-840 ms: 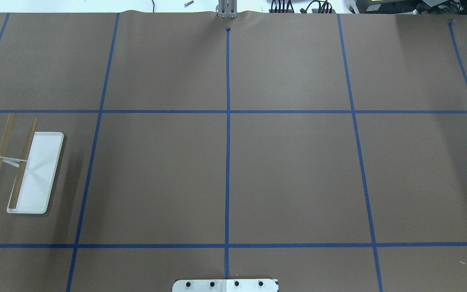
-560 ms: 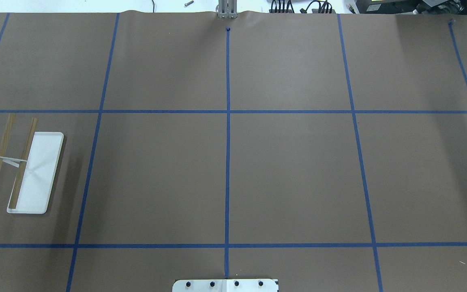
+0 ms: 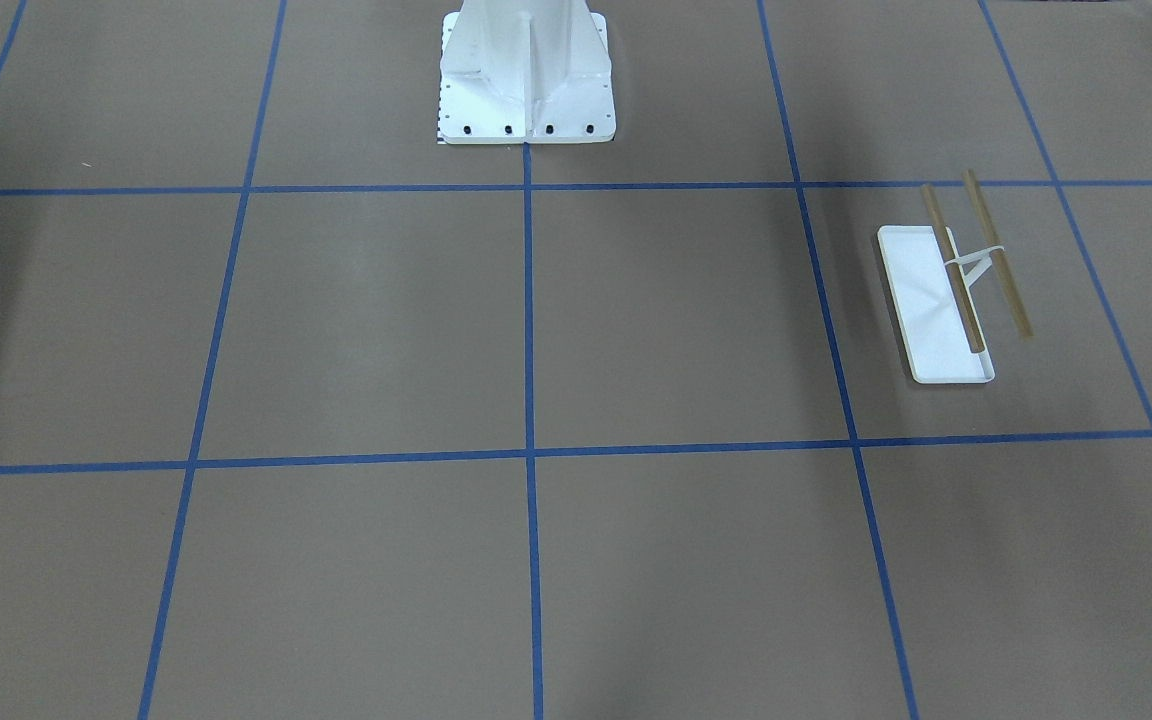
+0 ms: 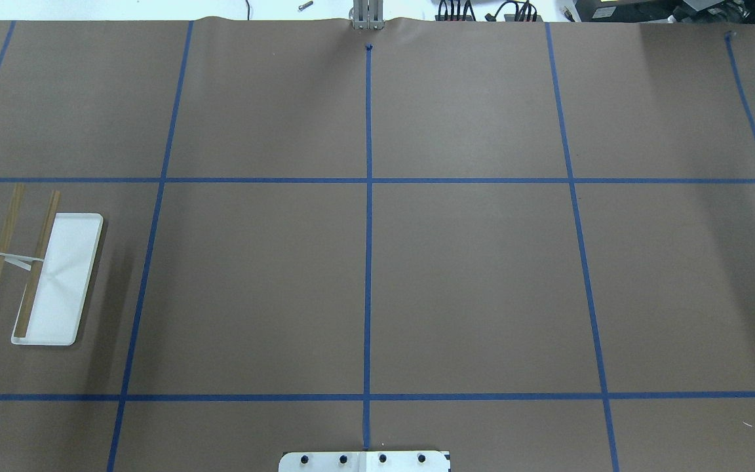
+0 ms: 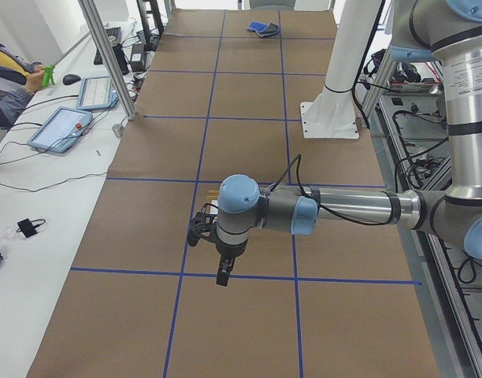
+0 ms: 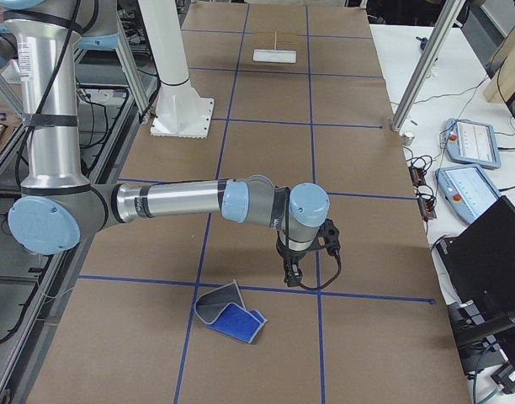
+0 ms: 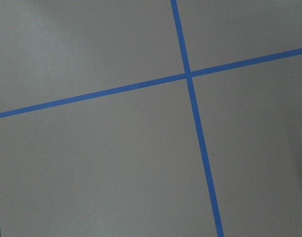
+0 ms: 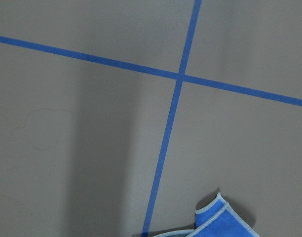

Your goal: Hang towel on rack

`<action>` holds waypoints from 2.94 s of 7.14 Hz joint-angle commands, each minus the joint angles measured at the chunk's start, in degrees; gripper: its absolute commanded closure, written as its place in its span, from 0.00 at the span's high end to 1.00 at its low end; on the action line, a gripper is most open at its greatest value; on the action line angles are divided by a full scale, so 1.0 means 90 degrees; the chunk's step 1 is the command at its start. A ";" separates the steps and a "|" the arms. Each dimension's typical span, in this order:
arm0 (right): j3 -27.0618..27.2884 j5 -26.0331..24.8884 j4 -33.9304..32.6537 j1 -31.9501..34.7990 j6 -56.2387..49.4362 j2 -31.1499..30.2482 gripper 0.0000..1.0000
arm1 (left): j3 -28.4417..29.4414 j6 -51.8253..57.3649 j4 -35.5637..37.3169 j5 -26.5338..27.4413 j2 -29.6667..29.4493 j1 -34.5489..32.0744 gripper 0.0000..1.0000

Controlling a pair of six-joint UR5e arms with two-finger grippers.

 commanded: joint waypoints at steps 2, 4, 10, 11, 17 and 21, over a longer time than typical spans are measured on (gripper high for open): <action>-0.0070 -0.0035 0.0796 -0.0055 0.0119 -0.0465 1.00 | 0.0027 0.0008 0.0009 -0.0008 0.0004 0.0000 0.98; -0.0313 0.0043 0.1009 -0.0055 0.0061 -0.0980 1.00 | 0.0095 0.0008 -0.0001 -0.0443 0.0014 0.0000 0.98; -0.3847 0.0848 0.2700 -0.0094 0.0283 0.0267 0.98 | 0.0076 -0.0021 -0.0011 -0.0769 0.0004 -0.0010 0.98; -0.3850 0.1163 0.2700 -0.0075 0.0604 0.0190 0.98 | 0.0057 -0.0021 -0.0011 -0.0779 0.0004 -0.0010 0.98; -0.4250 0.0942 0.2729 -0.0085 0.0471 0.0052 0.78 | -0.0109 -0.0021 -0.0030 -0.0779 -0.0006 -0.0020 0.98; -0.4924 0.0951 0.3081 -0.0085 0.0636 0.0511 0.40 | -0.0129 -0.0011 -0.0089 -0.0769 0.0004 -0.0058 0.98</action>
